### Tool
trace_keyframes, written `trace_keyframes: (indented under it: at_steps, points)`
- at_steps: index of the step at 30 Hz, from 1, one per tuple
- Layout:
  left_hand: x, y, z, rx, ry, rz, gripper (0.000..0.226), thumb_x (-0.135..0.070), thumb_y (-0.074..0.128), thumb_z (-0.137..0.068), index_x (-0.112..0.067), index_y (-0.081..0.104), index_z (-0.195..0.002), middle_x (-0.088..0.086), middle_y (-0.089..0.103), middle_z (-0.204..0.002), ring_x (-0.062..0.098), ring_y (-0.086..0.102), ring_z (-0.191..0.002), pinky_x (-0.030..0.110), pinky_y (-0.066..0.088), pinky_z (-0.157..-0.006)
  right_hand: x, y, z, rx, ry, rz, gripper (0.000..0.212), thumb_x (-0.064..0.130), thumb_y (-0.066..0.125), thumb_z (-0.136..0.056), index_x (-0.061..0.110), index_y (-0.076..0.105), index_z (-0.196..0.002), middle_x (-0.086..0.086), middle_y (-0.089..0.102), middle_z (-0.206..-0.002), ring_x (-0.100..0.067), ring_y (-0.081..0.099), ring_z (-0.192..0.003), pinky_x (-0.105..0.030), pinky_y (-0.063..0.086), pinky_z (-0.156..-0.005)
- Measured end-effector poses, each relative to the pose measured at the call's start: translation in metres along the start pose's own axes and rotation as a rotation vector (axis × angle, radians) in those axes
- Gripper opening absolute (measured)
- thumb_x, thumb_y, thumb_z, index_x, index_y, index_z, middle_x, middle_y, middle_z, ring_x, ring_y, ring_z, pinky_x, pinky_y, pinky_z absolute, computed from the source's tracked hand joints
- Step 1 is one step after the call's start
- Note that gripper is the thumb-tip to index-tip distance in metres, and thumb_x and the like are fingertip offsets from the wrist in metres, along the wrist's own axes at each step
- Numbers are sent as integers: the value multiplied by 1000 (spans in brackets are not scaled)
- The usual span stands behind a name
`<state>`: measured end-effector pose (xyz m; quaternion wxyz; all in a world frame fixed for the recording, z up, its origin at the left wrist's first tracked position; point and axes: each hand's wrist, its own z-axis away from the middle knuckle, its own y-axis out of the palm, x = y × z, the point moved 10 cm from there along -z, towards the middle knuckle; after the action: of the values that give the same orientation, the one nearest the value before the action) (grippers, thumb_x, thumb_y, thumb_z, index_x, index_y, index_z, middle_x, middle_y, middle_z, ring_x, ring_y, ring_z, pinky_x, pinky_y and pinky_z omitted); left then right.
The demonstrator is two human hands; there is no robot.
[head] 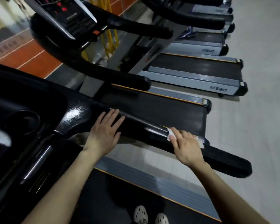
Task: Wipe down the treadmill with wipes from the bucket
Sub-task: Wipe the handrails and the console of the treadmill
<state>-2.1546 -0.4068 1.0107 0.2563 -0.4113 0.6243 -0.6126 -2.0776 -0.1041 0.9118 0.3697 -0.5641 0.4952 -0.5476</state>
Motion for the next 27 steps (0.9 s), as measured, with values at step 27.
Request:
trace_keyframes:
  at_steps: [27]
  points:
    - [196, -67, 132, -8, -607, -151, 58, -56, 57, -98, -17, 66, -140, 3, 64, -136, 26, 56, -127, 41, 42, -113, 515, -33, -210, 32, -764, -365, 71, 40, 40, -110, 14, 10, -168, -14, 39, -163, -39, 52, -137, -57, 53, -100]
